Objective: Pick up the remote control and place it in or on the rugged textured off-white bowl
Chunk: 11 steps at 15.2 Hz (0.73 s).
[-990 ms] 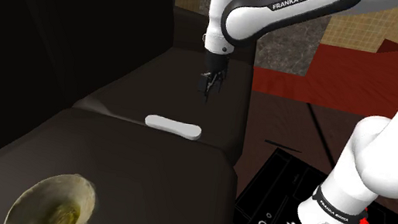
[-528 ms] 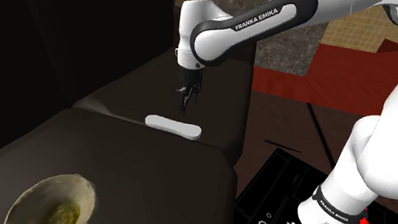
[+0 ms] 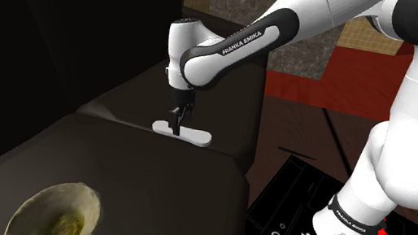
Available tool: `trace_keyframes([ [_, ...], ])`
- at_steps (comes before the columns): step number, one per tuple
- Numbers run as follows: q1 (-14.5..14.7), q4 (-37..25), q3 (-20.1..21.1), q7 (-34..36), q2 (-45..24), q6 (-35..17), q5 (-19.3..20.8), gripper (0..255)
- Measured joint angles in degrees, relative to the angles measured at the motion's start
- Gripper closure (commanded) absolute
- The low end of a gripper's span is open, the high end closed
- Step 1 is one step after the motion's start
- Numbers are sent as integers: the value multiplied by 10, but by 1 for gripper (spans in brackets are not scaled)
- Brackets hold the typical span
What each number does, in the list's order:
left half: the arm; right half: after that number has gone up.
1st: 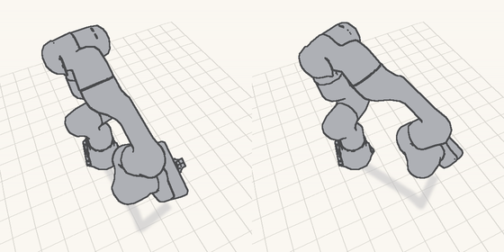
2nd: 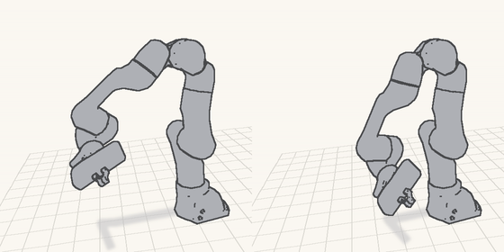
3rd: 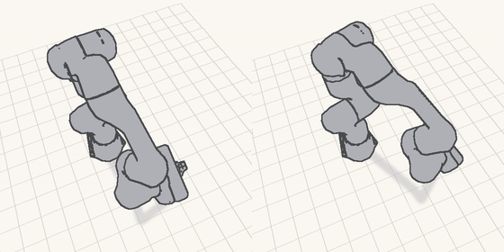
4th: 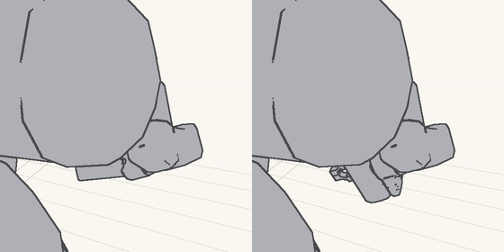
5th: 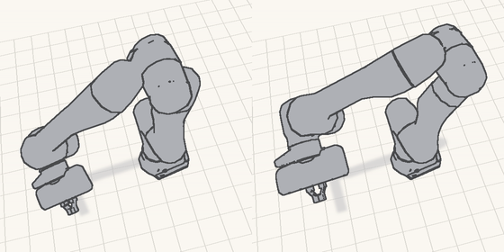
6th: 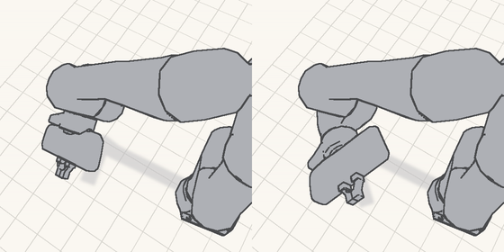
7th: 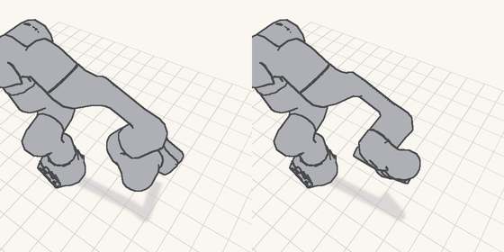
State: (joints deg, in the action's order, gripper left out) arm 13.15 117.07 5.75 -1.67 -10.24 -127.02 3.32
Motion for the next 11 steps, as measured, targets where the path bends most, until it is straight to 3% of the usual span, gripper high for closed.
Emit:
trace_keyframes([
  [10, 0, 12, -1, 2, -20, -33, 4, 0],
  [11, 0, 12, -1, 2, -20, -33, 4, 255],
])
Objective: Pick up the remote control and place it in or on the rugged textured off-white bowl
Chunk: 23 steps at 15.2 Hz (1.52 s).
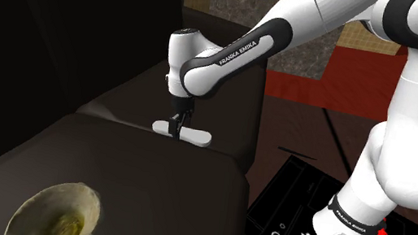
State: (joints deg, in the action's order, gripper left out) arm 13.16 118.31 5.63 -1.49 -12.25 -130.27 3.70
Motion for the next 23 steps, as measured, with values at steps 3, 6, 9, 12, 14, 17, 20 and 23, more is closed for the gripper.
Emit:
trace_keyframes([
  [3, 0, 0, 0, 0, 0, 0, 0, 255],
  [6, 0, 0, 0, 0, 0, 0, 0, 255],
  [9, 0, 0, 0, 0, 0, 0, 0, 255],
  [12, 0, -2, 0, -1, 6, 8, -1, 255],
  [14, 0, -8, 1, -1, 12, 20, -2, 255],
  [17, 0, -16, 1, -4, 26, 42, -5, 255],
  [20, -1, -29, 2, -5, 34, 63, -6, 255],
  [23, -1, -40, 2, -7, 45, 84, -8, 255],
])
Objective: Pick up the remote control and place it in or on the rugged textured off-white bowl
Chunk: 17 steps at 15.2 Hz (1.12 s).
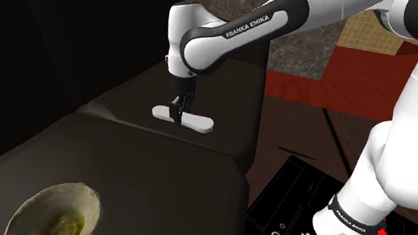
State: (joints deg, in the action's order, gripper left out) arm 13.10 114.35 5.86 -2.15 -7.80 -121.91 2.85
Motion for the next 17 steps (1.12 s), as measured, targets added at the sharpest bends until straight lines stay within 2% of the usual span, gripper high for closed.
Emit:
trace_keyframes([
  [17, -1, -86, 0, -8, 38, 124, -7, 255],
])
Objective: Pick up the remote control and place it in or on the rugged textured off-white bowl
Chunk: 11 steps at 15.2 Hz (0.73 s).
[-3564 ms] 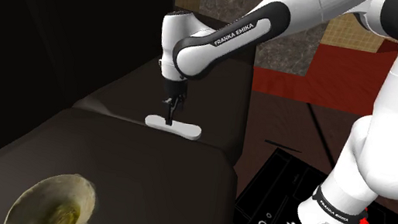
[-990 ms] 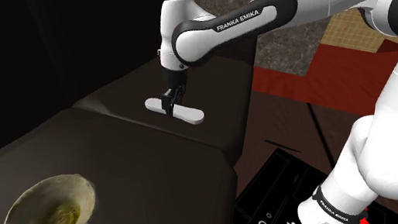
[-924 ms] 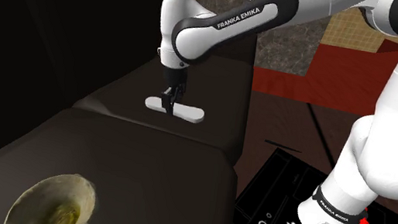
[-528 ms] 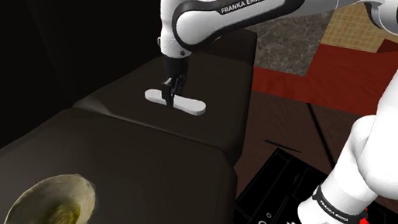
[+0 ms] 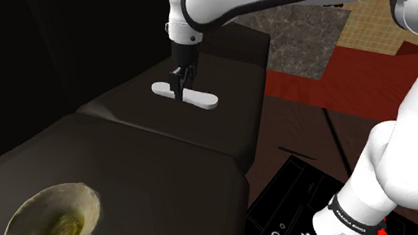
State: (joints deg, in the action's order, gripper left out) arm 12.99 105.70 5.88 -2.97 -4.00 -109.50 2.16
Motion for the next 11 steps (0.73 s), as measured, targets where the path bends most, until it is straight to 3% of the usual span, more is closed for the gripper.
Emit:
trace_keyframes([
  [5, 3, -29, 3, 4, 4, 33, -1, 255],
  [11, 43, -51, 36, 77, -12, 42, 4, 255],
])
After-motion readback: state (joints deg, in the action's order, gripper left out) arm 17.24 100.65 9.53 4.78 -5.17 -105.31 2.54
